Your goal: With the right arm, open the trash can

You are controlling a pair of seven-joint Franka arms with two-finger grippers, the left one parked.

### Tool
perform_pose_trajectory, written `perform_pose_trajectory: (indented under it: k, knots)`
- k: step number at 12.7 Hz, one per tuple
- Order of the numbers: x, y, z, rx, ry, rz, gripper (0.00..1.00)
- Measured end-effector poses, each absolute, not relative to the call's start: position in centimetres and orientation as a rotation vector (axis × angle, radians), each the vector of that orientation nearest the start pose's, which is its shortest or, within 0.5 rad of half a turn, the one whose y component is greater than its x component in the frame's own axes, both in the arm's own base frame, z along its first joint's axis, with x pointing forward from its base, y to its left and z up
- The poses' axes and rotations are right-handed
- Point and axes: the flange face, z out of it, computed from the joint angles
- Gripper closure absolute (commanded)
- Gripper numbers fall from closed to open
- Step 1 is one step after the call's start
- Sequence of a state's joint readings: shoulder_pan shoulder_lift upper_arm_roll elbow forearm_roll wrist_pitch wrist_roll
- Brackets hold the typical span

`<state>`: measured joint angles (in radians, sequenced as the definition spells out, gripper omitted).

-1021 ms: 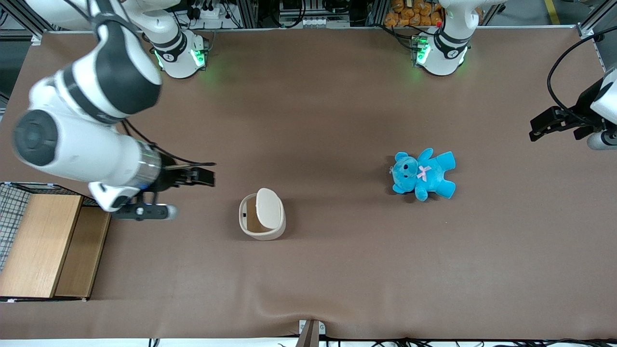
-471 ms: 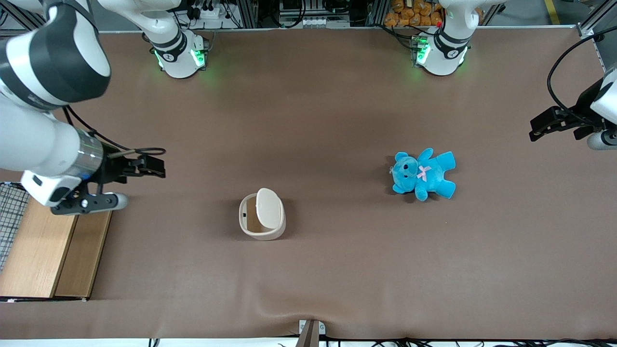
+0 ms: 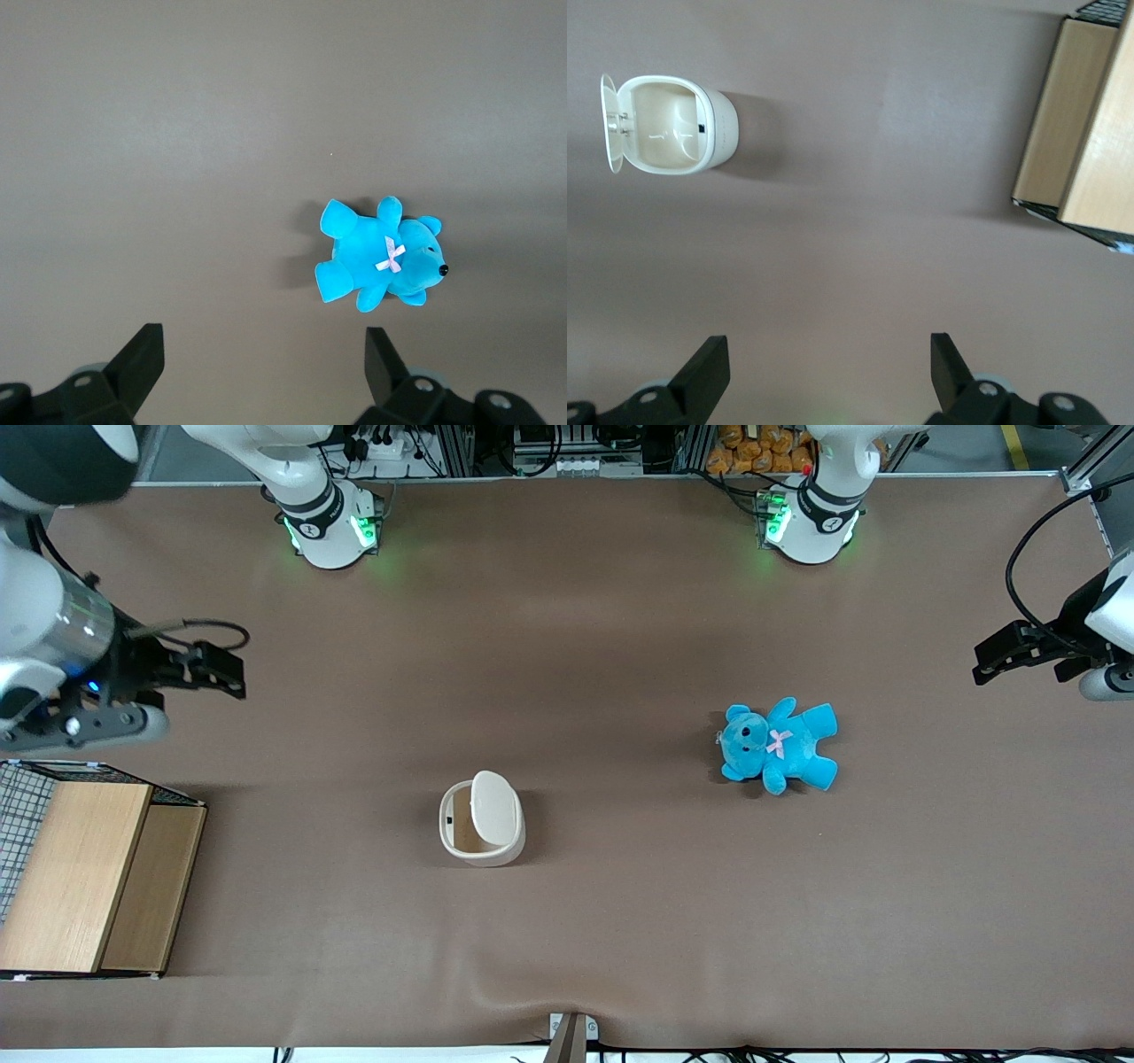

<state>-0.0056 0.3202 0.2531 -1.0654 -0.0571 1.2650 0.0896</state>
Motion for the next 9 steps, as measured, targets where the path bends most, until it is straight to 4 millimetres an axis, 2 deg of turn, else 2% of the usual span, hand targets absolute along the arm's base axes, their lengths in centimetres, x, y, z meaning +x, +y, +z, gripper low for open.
perform_pose_trajectory:
  k: [5,9]
  knots:
    - [57.5,8.1,67.7,-3.15,-0.214,0.199,0.0]
    - [54.4,7.6,69.9,-3.169,-0.205,0.19,0.0]
